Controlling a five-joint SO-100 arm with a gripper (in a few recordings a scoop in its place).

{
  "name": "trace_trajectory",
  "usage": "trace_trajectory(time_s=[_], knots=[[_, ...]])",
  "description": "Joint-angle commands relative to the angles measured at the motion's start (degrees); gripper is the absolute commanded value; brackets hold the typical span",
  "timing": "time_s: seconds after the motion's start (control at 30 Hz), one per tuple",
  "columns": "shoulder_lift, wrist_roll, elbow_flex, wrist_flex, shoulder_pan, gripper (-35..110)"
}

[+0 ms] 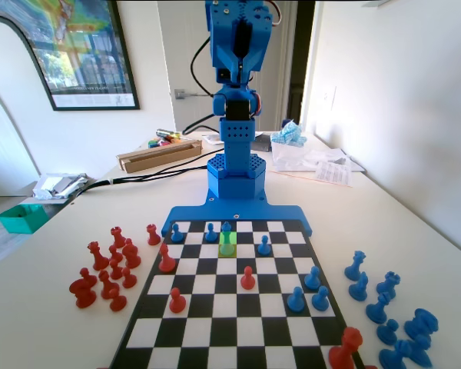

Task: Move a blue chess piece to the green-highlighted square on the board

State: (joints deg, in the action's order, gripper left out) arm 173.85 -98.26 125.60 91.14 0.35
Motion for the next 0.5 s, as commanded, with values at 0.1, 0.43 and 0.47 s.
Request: trace_trajectory(time_s=[0.1,0.43,0.47], knots=[[1.05,-0.79,-0.44,-1.05,0.35,1],[-4.39,-11.95,-2.90,-1.23,-2.55,1],[-5.98,-13.27,-3.52,-1.93,-2.99,1]])
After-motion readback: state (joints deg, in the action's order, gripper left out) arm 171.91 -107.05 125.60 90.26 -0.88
